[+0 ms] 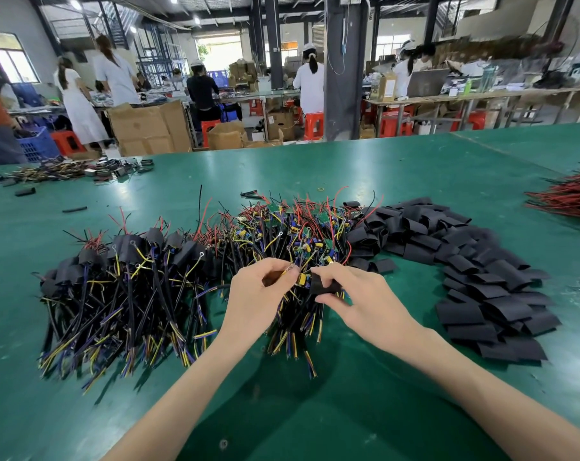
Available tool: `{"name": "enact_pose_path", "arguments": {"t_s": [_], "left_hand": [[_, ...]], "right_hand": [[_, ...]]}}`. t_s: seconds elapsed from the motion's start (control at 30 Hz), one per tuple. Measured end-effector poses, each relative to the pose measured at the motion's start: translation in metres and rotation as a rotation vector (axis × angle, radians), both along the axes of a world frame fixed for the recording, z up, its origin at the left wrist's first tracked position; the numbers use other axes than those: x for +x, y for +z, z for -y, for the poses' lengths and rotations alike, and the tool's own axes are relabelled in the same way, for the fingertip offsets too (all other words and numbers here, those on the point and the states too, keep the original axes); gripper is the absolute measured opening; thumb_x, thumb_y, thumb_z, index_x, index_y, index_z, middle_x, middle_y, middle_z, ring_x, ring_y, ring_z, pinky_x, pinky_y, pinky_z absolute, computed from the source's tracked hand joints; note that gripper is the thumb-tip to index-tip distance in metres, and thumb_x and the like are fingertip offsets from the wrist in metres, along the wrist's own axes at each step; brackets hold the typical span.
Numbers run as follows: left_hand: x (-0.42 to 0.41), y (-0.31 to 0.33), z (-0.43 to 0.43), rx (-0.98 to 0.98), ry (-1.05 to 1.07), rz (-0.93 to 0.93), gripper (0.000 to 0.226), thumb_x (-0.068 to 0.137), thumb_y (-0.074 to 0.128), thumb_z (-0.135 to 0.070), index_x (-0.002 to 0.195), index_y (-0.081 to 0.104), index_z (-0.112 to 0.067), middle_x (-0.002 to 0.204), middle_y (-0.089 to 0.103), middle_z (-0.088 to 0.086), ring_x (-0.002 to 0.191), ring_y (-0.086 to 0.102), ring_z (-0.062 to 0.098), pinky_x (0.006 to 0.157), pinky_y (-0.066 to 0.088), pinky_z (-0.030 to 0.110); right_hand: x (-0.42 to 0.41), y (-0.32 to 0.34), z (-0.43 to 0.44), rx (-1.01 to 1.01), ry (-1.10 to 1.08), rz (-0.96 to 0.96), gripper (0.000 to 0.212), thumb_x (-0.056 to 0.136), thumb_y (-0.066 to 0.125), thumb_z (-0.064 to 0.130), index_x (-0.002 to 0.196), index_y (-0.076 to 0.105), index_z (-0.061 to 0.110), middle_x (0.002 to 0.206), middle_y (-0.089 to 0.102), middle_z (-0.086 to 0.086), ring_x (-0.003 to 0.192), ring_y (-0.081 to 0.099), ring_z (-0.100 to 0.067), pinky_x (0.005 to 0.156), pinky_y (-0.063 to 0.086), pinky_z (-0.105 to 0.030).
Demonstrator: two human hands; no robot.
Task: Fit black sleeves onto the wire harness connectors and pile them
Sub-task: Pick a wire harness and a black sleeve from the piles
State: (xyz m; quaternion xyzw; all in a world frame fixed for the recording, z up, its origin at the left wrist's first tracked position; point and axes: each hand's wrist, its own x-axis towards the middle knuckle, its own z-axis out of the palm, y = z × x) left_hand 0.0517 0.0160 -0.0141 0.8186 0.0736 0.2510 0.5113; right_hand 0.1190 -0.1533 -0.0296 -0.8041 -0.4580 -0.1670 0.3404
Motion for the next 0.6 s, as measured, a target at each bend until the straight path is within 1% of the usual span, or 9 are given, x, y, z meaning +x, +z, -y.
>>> {"name": "enact_pose_path", "arguments": {"t_s": [0.07, 0.1, 0.17, 0.23, 0.3, 0.37, 0.43, 0.53, 0.6], "left_hand": [[0.0004, -0.0011, 0.0002, -0.005, -0.001, 0.008, 0.007, 0.087, 0.066, -0.022, 0.088, 0.073, -0.020, 0.069, 0.066, -0.017, 0.061, 0.052, -0.006, 0.063, 0.041, 0.009], [0.0007, -0.0017, 0.0002, -0.004, 0.001, 0.016, 0.007, 0.087, 0.066, -0.022, 0.087, 0.073, -0.021, 0.069, 0.066, -0.019, 0.061, 0.052, -0.007, 0.063, 0.041, 0.008], [0.0012, -0.0023, -0.0001, 0.000, 0.006, 0.039, 0.006, 0.087, 0.066, -0.021, 0.086, 0.072, -0.023, 0.069, 0.066, -0.021, 0.062, 0.053, -0.007, 0.063, 0.040, 0.007], [0.0015, -0.0025, -0.0004, 0.002, 0.004, 0.056, 0.008, 0.087, 0.066, -0.020, 0.085, 0.071, -0.026, 0.070, 0.066, -0.021, 0.062, 0.053, -0.006, 0.063, 0.040, 0.008], [0.0020, -0.0032, -0.0007, -0.003, -0.014, 0.054, 0.009, 0.087, 0.066, -0.020, 0.084, 0.071, -0.027, 0.070, 0.066, -0.020, 0.062, 0.053, -0.005, 0.063, 0.041, 0.009], [0.0026, -0.0046, -0.0005, 0.003, -0.040, 0.024, 0.009, 0.088, 0.066, -0.019, 0.084, 0.071, -0.026, 0.069, 0.066, -0.018, 0.059, 0.051, -0.004, 0.061, 0.041, 0.011], [0.0031, -0.0057, 0.0004, 0.013, -0.066, 0.001, 0.010, 0.087, 0.066, -0.017, 0.085, 0.071, -0.025, 0.067, 0.065, -0.019, 0.059, 0.051, -0.005, 0.060, 0.040, 0.012], [0.0034, -0.0052, 0.0013, 0.009, -0.091, 0.001, 0.009, 0.086, 0.066, -0.012, 0.088, 0.069, -0.021, 0.071, 0.066, -0.015, 0.063, 0.054, -0.003, 0.064, 0.041, 0.012], [0.0033, -0.0039, 0.0010, 0.012, -0.087, 0.000, 0.007, 0.085, 0.068, -0.012, 0.085, 0.067, -0.019, 0.071, 0.064, -0.013, 0.061, 0.052, -0.004, 0.063, 0.040, 0.011]], "right_hand": [[-0.0005, 0.0011, -0.0015, 0.042, 0.004, -0.064, 0.044, 0.082, 0.071, 0.016, 0.082, 0.033, 0.039, 0.099, 0.068, -0.001, 0.089, 0.063, -0.024, 0.079, 0.050, -0.040], [-0.0003, 0.0011, -0.0019, 0.067, 0.009, -0.086, 0.047, 0.081, 0.072, 0.015, 0.080, 0.032, 0.040, 0.102, 0.069, 0.000, 0.094, 0.063, -0.022, 0.081, 0.050, -0.038], [0.0003, -0.0005, -0.0027, 0.097, 0.022, -0.091, 0.039, 0.079, 0.073, 0.013, 0.078, 0.038, 0.030, 0.104, 0.070, 0.001, 0.104, 0.060, -0.010, 0.084, 0.048, -0.032], [0.0009, -0.0030, -0.0034, 0.095, 0.030, -0.047, 0.027, 0.079, 0.073, 0.011, 0.077, 0.046, 0.016, 0.098, 0.068, 0.006, 0.112, 0.054, -0.003, 0.086, 0.045, -0.028], [0.0006, -0.0044, -0.0046, 0.089, 0.026, 0.018, 0.021, 0.079, 0.074, 0.010, 0.078, 0.053, 0.008, 0.093, 0.061, 0.014, 0.107, 0.055, -0.004, 0.087, 0.043, -0.024], [-0.0003, -0.0050, -0.0056, 0.087, 0.018, 0.058, 0.020, 0.078, 0.074, 0.010, 0.076, 0.054, 0.007, 0.097, 0.063, 0.009, 0.104, 0.057, -0.008, 0.087, 0.042, -0.019], [-0.0012, -0.0053, -0.0060, 0.088, 0.022, 0.067, 0.021, 0.078, 0.074, 0.009, 0.075, 0.053, 0.008, 0.102, 0.066, 0.001, 0.103, 0.058, -0.011, 0.087, 0.042, -0.018], [-0.0016, -0.0044, -0.0059, 0.099, 0.030, 0.062, 0.022, 0.077, 0.075, 0.008, 0.075, 0.053, 0.009, 0.101, 0.066, 0.001, 0.099, 0.061, -0.015, 0.084, 0.044, -0.024], [-0.0014, -0.0033, -0.0056, 0.108, 0.025, 0.058, 0.023, 0.076, 0.075, 0.006, 0.074, 0.053, 0.009, 0.101, 0.067, 0.002, 0.097, 0.060, -0.014, 0.084, 0.044, -0.020]]}}
